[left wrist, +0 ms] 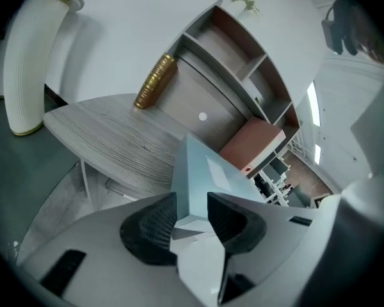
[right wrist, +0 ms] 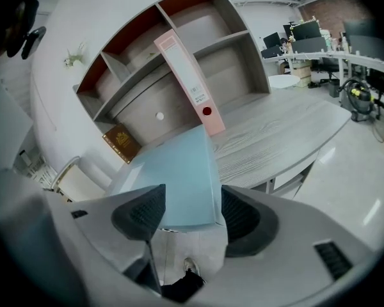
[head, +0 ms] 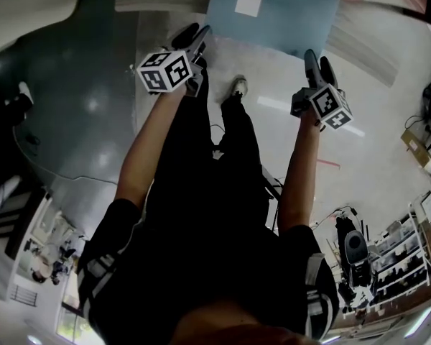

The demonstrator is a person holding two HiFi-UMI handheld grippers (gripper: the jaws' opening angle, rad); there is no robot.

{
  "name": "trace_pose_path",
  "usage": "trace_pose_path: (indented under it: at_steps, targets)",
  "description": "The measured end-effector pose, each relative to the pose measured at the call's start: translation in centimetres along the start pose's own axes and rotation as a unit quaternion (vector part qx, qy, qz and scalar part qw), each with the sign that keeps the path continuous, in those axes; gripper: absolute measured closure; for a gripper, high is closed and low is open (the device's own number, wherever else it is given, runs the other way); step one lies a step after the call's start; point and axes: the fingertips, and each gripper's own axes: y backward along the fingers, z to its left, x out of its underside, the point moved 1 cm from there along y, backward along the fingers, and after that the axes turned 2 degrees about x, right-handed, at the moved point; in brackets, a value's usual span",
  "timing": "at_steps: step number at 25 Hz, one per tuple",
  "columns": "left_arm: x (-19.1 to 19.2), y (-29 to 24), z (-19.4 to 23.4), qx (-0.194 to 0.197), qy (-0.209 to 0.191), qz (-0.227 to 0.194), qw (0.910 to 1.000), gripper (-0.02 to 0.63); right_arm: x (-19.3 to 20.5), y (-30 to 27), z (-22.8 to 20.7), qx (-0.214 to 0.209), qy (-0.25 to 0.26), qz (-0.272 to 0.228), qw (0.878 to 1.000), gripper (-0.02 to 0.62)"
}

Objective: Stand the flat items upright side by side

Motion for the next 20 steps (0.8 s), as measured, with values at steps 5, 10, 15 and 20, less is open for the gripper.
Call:
trace_pose_path:
  at_steps: [5,10,15,20]
  targets:
    - [-2.0,2.0,-2.4,-0.055,-0.025,-0.063,0.9962,0.536,-1.2,1.9,-1.7,-0.008,0.037,0.002,0.999,0.307]
    - [-3.7,6.9,-8.4,-0.037,-0.058,-0.117,0.9908,0.572,-1.2,4.4,0.5,-0.029,0.14,0.007,0.99,0.307]
    - [-3.5,12.3,-15.2,-0.011,-0.078,-0.174,0.9815,0.581,-0.1,5.9,3.9,-0.052,0.266,0.01,0.962,0.298]
    - [-2.2,17.4,-17.7,0.002,-0.073,-0.2,0.9771,0.581,3.6,6.2,8.4,-0.031,0.449,0.024,0.892,0.282]
